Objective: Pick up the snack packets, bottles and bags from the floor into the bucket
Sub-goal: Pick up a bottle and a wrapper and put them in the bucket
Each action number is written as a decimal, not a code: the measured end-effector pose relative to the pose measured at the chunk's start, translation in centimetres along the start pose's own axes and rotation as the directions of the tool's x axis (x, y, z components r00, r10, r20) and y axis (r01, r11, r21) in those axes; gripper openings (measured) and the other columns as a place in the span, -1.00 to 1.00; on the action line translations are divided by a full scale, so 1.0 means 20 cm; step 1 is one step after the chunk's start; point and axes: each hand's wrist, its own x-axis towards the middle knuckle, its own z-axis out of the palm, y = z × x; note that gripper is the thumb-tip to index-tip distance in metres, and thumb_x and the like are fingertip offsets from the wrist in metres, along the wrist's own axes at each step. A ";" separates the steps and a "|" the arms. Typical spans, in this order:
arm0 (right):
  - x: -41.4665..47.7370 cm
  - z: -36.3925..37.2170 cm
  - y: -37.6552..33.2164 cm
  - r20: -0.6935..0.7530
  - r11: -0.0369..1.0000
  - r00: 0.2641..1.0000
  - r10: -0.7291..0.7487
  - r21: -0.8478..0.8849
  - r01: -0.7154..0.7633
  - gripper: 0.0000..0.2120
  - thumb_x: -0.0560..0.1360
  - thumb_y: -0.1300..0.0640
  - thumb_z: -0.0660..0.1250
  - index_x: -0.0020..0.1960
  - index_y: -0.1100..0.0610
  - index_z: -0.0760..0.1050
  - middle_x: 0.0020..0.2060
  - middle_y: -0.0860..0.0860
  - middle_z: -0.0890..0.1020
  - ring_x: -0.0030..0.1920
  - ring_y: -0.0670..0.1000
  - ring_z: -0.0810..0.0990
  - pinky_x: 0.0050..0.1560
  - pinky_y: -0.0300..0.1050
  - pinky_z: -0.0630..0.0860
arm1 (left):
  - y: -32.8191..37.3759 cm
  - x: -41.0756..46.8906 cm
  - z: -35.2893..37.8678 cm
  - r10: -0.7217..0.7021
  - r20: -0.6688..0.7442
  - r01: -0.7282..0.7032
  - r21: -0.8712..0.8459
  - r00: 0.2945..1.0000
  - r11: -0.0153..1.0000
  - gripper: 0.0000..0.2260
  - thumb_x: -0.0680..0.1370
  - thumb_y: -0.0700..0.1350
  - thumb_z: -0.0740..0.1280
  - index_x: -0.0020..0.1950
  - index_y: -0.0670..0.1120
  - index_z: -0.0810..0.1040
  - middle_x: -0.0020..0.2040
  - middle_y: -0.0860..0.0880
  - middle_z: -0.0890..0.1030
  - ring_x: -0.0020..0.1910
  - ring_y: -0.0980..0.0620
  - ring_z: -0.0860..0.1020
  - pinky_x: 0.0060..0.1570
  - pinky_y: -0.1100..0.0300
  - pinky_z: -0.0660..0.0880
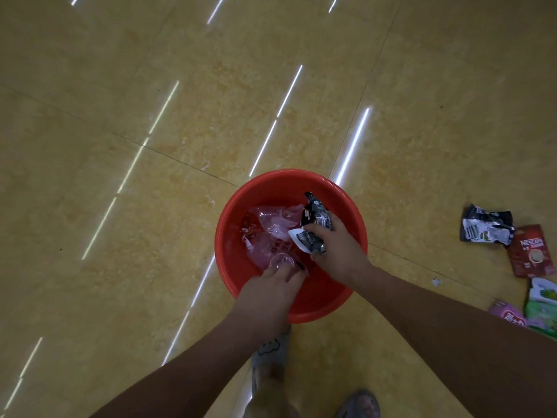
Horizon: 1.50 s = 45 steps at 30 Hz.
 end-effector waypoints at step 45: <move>0.47 0.34 0.23 0.378 0.916 0.926 -0.008 -0.368 0.158 -0.35 0.60 0.12 0.19 0.59 -0.03 -0.04 0.58 0.12 0.00 0.57 0.13 -0.07 0.51 -0.03 0.09 | -0.63 0.85 0.32 -0.289 -0.032 0.290 0.180 0.957 0.940 -0.66 0.62 -0.21 0.04 0.38 -0.20 0.34 0.25 -0.22 0.40 0.09 -0.30 0.52 -0.11 -0.04 0.44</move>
